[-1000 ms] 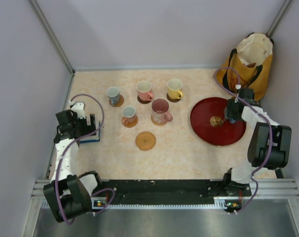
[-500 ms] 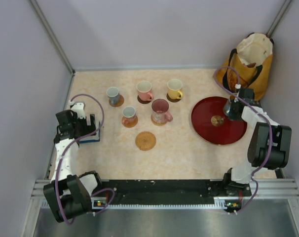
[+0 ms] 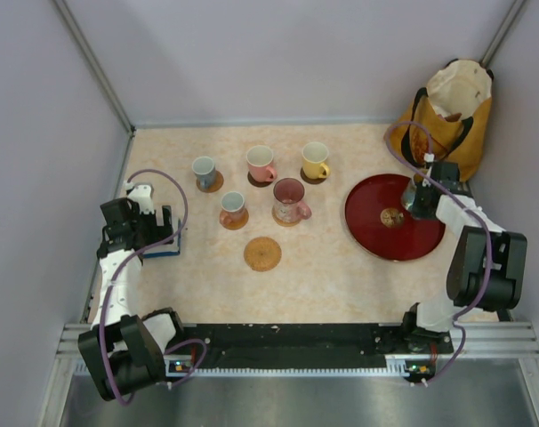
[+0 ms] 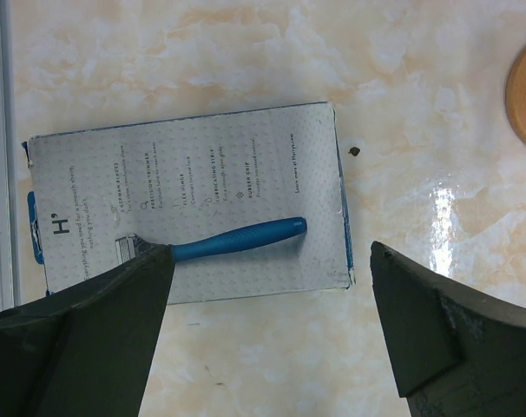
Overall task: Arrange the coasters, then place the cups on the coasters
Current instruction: Pick up the cup from the tray, then place the cup on the coaster.
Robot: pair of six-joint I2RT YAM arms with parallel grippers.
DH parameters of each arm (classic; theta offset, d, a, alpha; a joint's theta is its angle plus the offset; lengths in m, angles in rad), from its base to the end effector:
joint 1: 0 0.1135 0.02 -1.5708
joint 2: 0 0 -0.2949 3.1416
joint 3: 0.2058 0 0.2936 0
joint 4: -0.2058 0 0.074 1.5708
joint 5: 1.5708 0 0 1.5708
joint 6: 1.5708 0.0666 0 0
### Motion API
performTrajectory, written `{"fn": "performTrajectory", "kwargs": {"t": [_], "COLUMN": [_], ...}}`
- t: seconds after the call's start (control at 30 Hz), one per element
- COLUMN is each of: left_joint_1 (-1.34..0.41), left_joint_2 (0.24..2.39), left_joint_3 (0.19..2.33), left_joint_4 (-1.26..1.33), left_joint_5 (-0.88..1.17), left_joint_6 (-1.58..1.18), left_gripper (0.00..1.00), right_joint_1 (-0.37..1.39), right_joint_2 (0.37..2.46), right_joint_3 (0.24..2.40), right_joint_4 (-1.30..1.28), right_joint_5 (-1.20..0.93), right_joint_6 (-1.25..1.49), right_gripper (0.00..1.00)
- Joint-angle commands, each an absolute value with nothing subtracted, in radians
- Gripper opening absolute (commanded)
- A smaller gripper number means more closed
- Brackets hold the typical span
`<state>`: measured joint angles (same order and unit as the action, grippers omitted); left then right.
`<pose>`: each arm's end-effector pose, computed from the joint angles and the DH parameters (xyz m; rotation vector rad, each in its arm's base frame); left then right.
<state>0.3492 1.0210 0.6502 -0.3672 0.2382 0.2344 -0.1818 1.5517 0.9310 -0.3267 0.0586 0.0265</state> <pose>0.2479 0.0736 0.2234 -0.0103 2.2835 0.0288 0.3584 -0.0698 0.1759 0.2858 2.5050 -0.1367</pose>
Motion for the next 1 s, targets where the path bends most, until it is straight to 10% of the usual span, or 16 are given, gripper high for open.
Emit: {"fn": "performTrajectory", "kwargs": {"t": [0.0, 0.97], "left_joint_1": [0.356, 0.356], "left_joint_2": [1.008, 1.022], "left_joint_3": [0.653, 0.657], "left_joint_4": [-0.342, -0.341], "left_joint_5": [0.255, 0.247], "left_joint_6": [0.236, 0.232], "left_gripper": [0.99, 0.99], "right_joint_1": [-0.19, 0.291], "right_joint_2": [1.433, 1.085], "right_joint_3": [0.925, 0.96], "right_joint_4": [-0.273, -0.225], "right_joint_5": [0.037, 0.149], "right_joint_6": [0.026, -0.179], "right_gripper": [0.0, 0.0]}}
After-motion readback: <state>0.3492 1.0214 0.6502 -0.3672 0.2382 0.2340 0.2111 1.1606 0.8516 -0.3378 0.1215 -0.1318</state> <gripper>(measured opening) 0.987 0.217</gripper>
